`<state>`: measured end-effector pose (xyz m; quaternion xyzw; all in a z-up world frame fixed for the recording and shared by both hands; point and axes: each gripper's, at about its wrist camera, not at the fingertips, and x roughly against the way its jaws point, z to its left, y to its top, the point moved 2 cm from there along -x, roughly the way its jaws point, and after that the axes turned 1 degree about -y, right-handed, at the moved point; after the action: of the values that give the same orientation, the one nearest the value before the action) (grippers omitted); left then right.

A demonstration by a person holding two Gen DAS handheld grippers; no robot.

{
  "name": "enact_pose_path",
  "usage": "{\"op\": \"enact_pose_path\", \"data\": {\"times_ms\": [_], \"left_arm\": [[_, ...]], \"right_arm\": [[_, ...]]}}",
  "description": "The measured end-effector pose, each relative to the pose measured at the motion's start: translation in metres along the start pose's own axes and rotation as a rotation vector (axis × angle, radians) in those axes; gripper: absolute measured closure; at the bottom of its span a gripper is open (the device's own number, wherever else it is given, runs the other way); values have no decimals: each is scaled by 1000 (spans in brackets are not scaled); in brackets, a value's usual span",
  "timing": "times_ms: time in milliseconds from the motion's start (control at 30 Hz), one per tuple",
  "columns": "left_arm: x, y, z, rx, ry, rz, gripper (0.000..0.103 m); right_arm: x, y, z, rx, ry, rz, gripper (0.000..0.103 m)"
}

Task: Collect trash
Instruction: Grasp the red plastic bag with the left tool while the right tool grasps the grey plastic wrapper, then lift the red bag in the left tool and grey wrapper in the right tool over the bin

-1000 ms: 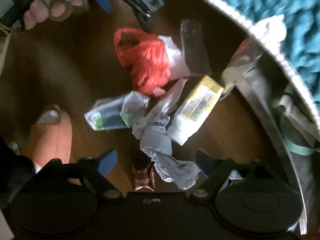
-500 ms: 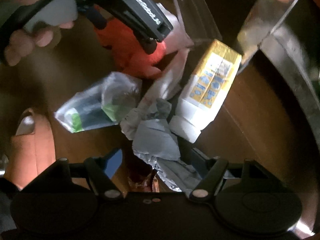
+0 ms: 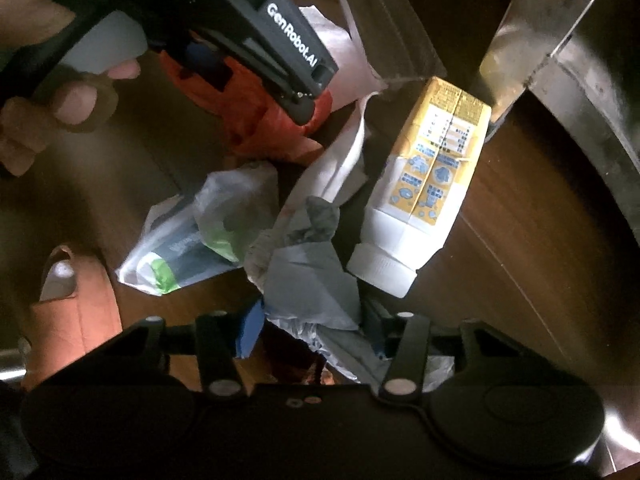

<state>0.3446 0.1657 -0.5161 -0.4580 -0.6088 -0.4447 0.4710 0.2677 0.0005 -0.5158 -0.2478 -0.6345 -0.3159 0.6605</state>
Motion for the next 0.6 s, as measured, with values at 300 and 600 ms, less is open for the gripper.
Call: {"op": "enact_pose_path", "data": {"times_ms": [300, 600], "left_arm": [[55, -14, 8, 34, 2, -18, 39], [171, -18, 25, 116, -45, -189, 39]], "right_arm": [[62, 2, 9, -43, -7, -50, 54], [172, -7, 16, -111, -17, -207, 54]]}}
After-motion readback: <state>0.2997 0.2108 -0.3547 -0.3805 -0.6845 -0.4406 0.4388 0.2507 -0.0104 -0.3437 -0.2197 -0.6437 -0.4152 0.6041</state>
